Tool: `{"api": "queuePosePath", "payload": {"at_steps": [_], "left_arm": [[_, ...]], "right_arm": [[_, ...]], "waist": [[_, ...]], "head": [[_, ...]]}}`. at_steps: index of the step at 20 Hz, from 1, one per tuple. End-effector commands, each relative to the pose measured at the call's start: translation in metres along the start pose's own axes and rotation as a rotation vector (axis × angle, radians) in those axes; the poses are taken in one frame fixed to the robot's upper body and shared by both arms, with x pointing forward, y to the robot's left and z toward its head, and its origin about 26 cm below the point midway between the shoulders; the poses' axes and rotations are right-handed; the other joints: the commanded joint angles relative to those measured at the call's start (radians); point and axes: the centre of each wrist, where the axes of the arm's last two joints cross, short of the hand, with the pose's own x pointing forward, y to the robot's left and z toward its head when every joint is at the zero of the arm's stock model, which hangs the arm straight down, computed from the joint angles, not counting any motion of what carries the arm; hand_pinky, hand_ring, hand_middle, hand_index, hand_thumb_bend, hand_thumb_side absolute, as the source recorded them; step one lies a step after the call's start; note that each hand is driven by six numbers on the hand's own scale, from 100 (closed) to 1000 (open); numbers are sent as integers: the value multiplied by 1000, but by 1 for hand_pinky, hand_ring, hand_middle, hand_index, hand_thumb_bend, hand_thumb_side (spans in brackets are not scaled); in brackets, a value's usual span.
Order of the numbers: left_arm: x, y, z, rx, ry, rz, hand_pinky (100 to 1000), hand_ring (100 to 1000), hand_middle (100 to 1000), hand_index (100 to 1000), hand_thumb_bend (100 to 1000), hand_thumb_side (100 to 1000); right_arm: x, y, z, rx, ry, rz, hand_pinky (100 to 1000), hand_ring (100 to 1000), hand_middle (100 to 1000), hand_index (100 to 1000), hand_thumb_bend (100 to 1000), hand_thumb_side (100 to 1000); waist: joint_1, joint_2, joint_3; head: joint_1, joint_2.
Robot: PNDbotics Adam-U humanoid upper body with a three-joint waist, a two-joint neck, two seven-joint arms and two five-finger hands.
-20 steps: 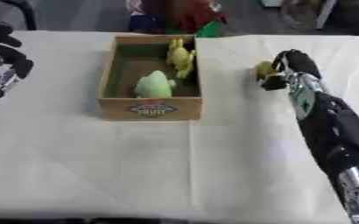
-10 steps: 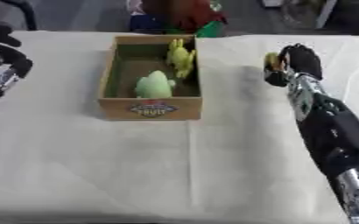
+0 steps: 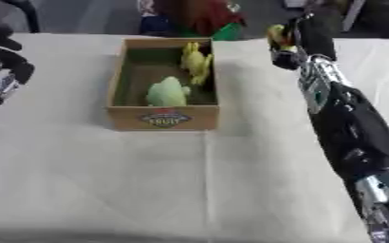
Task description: Pick up objects on the table and place them in the box.
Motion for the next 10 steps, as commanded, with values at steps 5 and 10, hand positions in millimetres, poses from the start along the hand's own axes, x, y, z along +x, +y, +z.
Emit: {"api": "queuePosePath", "payload": {"at_steps": [5,10], "left_arm": [[10,4,-2,-4,-31,-16,668,621,622,779,455,100],[10,3,-2,-10,-33,-9,668,622,622,779,455,100]], "right_arm": [[71,-13,-17,38,-294,-54,579,541,336,433,100,197],[94,9,-11,168,-394,-55,609,585,419,533,108,268]], "waist": [[1,-16,9],[6,-17,14]], "head": [[-9,5],[-13,5]]}}
